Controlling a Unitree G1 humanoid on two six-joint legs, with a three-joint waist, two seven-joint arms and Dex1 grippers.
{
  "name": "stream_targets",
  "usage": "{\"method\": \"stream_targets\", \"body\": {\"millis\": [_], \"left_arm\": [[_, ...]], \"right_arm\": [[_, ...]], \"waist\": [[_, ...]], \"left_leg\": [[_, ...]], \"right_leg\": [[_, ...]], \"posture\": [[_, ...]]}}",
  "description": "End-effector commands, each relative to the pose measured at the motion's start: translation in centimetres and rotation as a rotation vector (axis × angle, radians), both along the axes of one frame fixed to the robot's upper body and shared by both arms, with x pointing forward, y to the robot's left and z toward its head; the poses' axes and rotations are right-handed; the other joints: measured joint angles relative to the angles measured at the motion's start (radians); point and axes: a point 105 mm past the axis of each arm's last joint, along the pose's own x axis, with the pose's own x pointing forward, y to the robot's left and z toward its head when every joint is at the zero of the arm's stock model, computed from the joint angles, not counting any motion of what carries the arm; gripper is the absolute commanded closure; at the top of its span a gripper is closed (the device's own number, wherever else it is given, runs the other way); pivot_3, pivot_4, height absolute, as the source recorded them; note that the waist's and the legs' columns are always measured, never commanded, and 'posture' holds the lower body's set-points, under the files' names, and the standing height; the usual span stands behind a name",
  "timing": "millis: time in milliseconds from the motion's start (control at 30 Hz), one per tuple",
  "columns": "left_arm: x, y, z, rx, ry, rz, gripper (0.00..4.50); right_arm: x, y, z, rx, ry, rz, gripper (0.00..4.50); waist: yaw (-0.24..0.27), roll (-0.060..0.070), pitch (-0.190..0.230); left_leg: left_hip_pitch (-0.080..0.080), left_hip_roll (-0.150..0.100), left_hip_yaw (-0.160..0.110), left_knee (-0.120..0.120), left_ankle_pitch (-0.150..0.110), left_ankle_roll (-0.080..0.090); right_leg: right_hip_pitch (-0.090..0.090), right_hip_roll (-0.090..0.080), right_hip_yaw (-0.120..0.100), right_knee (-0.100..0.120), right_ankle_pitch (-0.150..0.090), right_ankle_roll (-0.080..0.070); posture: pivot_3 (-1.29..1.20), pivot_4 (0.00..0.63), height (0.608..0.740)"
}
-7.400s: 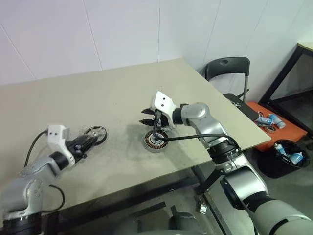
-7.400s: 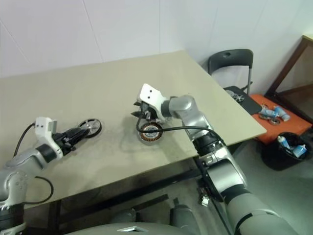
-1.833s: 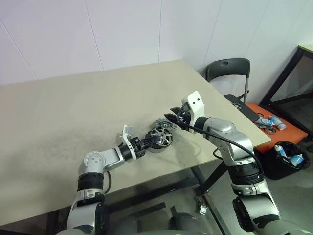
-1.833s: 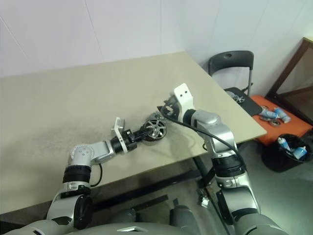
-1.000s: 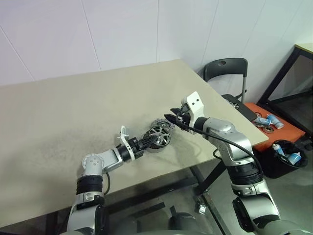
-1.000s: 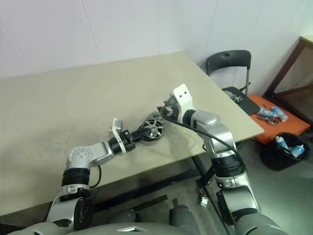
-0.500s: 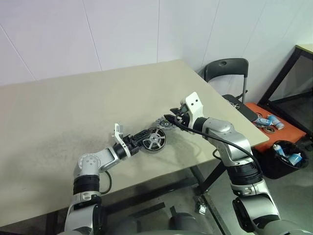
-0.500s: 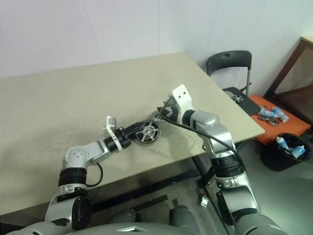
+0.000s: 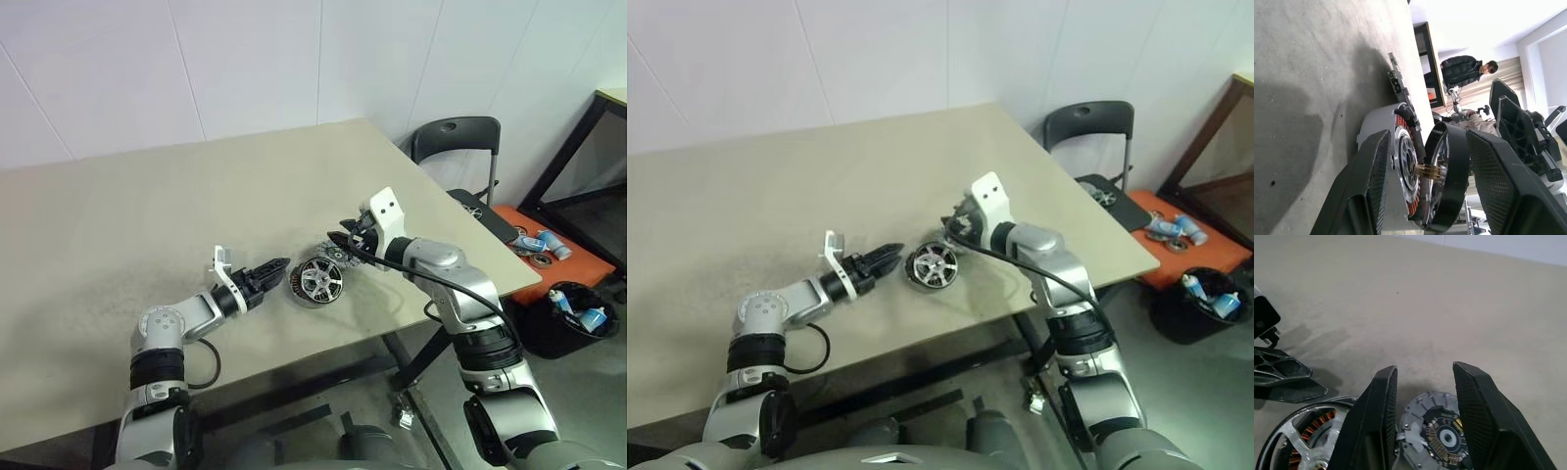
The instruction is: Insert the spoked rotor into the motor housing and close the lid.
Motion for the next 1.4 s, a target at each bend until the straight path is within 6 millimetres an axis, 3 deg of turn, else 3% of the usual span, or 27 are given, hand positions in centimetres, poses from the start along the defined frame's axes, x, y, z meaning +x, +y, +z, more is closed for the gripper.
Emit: {"method": "stream_targets", "body": {"millis": [33,200,333,433,567,600,800,867,1000,1133,1267,1400], "left_arm": [[0.5,2.0,4.7,-0.054,-0.152,0.046,1.87],[0.7,4.4,5.0,0.01,-0.144,0.115,1.87],[0.4,4.8,5.1,0.042,-0.143,0.133,1.87],[-0.2,4.6,5.8,0.05,-0.172,0.11,1.84],[-1.7,4.3,7.1,0.138,-0.246,0.023,1.84],[-2.2,4.2,7.4,0.187,-0.272,-0.01,1.84],[-4.0,3.2,9.1,0.434,-0.475,-0.213,1.84],[-4.4,2.9,8.3,0.59,-0.568,-0.29,1.84],[-6.3,2.8,5.1,0.907,-0.814,-0.507,1.84],[-7.0,2.8,5.1,0.886,-0.937,-0.517,1.84],[-7.0,2.9,5.1,0.871,-0.967,-0.496,1.84],[-7.0,2.8,5.0,0.853,-0.969,-0.486,1.84]], "right_arm": [[-0.2,0.4,0.8,0.012,-0.036,0.016,2.59],[-0.3,0.5,0.8,0.038,-0.018,0.022,2.59],[-1.0,-0.7,1.1,0.063,0.013,0.048,2.59],[-2.3,-1.2,1.9,0.07,0.015,0.128,3.2],[-5.8,-0.4,3.0,0.008,0.031,0.36,4.48],[-6.2,-0.4,3.0,-0.037,0.036,0.398,4.48],[-5.0,-0.7,1.0,-0.377,-0.051,0.481,4.48],[-4.5,-0.3,0.6,-0.417,-0.076,0.507,4.48],[-2.5,0.6,0.3,-0.437,-0.142,0.467,4.48],[-3.0,1.1,0.3,-0.424,-0.146,0.529,3.63],[-3.6,0.7,-0.4,-0.448,-0.078,0.567,2.25],[-4.3,0.4,-0.4,-0.448,-0.062,0.599,2.25]], "waist": [[-0.001,-0.001,0.001],[-0.002,-0.001,0.001],[0.005,-0.001,0.001],[0.006,-0.001,0.001],[0.001,0.0,0.002],[-0.001,-0.001,0.003],[-0.004,0.0,0.004],[-0.004,0.0,0.005],[-0.004,0.001,0.005],[0.011,0.0,0.005],[0.027,0.0,0.005],[0.027,0.001,0.005]], "left_leg": [[-0.001,0.0,0.0,0.0,0.0,0.0],[0.0,0.001,0.0,-0.001,0.0,0.0],[0.0,0.0,0.0,-0.001,0.0,0.0],[-0.001,-0.001,0.0,-0.001,0.0,0.0],[-0.001,-0.001,0.0,-0.002,0.0,0.0],[-0.001,-0.001,0.0,-0.002,0.0,0.0],[0.001,-0.001,0.0,-0.001,0.0,0.0],[0.001,0.0,0.001,-0.001,0.0,0.0],[0.001,0.0,0.003,-0.005,-0.001,0.0],[-0.006,0.0,0.006,-0.009,0.0,0.0],[-0.015,0.0,0.006,-0.007,0.0,0.0],[-0.016,0.0,0.006,-0.003,-0.002,0.002]], "right_leg": [[-0.001,0.0,0.0,0.0,0.0,0.0],[-0.001,0.0,0.0,0.001,0.0,0.0],[-0.001,0.0,0.0,0.001,0.0,0.0],[-0.001,-0.002,0.0,-0.001,0.0,0.0],[-0.001,-0.002,0.0,-0.002,0.0,0.0],[-0.001,-0.001,0.0,-0.002,0.0,0.0],[0.0,0.002,0.0,-0.002,-0.001,-0.001],[0.0,0.002,0.0,-0.004,-0.001,-0.002],[-0.001,0.002,0.004,-0.007,0.0,-0.002],[-0.011,0.0,0.008,-0.008,0.0,-0.002],[-0.019,0.0,0.009,-0.007,0.0,-0.001],[-0.018,0.0,0.008,-0.007,0.001,0.0]], "posture": [[0.0,0.0,0.74],[0.0,0.0,0.74],[0.0,0.0,0.74],[0.0,0.0,0.74],[0.0,0.0,0.74],[0.0,0.0,0.74],[0.0,0.0,0.74],[0.0,0.0,0.74],[0.0,0.0,0.74],[0.0,0.0,0.74],[0.0,0.0,0.74],[0.0,0.0,0.74]]}}
